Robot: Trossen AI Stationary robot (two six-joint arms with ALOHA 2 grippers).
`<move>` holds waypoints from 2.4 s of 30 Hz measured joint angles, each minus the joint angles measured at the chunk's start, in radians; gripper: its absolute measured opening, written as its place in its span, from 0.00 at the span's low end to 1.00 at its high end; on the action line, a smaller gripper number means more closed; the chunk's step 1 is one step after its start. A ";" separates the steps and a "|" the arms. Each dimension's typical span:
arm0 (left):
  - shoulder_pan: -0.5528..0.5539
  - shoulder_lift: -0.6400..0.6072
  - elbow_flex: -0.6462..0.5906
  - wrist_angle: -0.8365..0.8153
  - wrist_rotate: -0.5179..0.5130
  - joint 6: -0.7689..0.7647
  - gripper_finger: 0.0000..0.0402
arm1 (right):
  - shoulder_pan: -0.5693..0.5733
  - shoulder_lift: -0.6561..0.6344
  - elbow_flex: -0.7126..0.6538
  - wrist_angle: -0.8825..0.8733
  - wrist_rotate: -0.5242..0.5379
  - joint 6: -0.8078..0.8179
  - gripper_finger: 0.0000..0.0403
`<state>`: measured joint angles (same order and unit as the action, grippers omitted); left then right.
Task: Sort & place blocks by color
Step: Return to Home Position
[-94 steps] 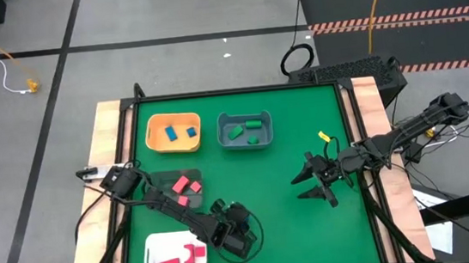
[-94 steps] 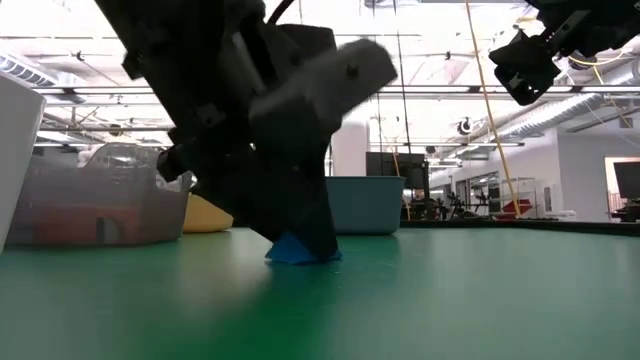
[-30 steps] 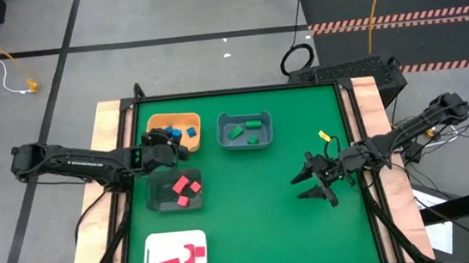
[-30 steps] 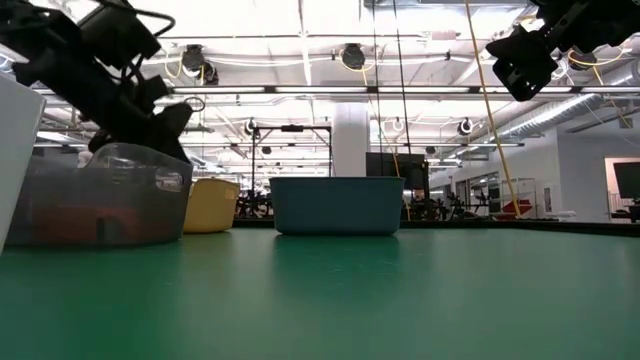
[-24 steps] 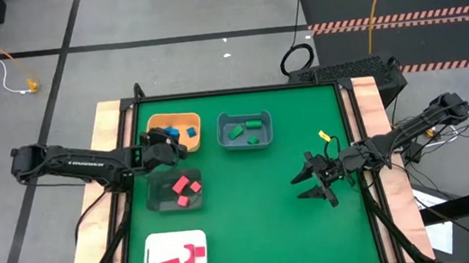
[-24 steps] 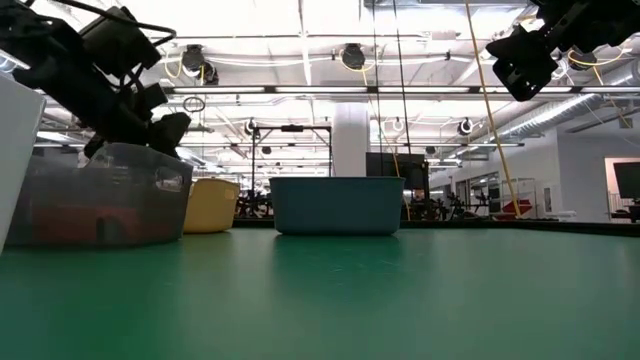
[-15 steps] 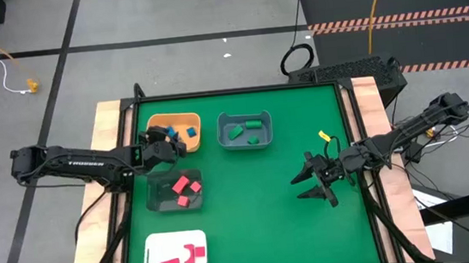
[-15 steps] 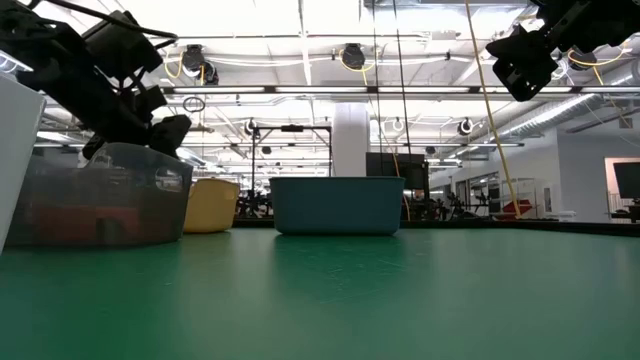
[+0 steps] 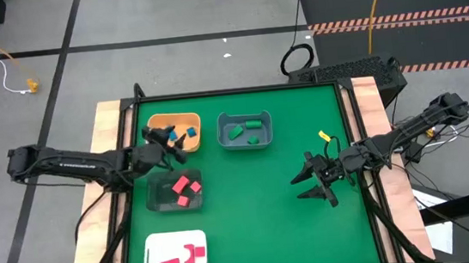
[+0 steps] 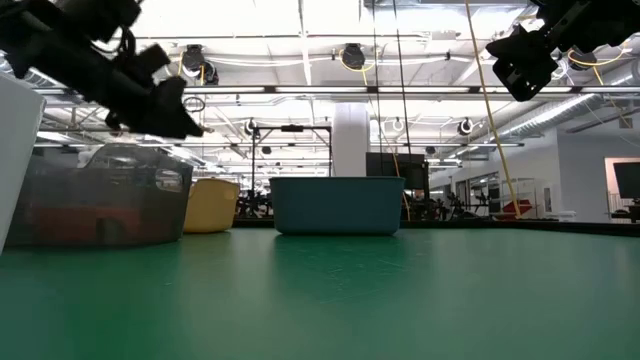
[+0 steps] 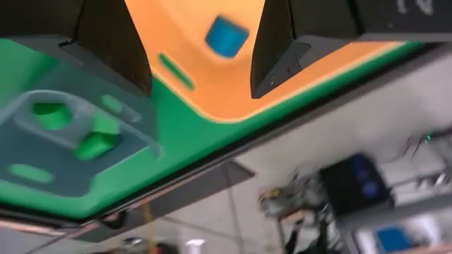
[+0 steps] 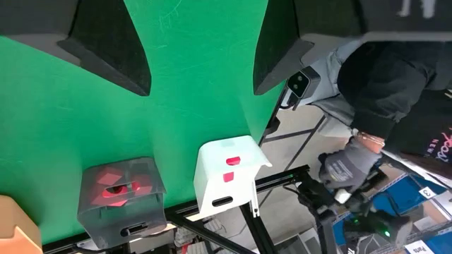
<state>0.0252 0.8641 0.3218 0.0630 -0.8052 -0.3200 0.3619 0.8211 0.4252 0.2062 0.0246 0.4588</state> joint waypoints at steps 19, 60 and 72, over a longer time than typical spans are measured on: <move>-0.124 -0.137 -0.012 -0.127 0.052 0.084 0.60 | 0.000 0.000 0.000 0.000 0.000 0.000 0.60; -0.258 -0.400 -0.312 0.232 0.071 0.237 0.60 | 0.000 0.000 0.000 0.000 0.000 0.000 0.60; -0.258 -0.400 -0.312 0.234 0.071 0.059 0.60 | 0.000 0.000 0.000 0.000 0.000 0.000 0.60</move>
<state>-0.2325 0.4644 0.0101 0.2966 -0.7341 -0.2607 0.3621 0.8211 0.4252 0.2062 0.0246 0.4587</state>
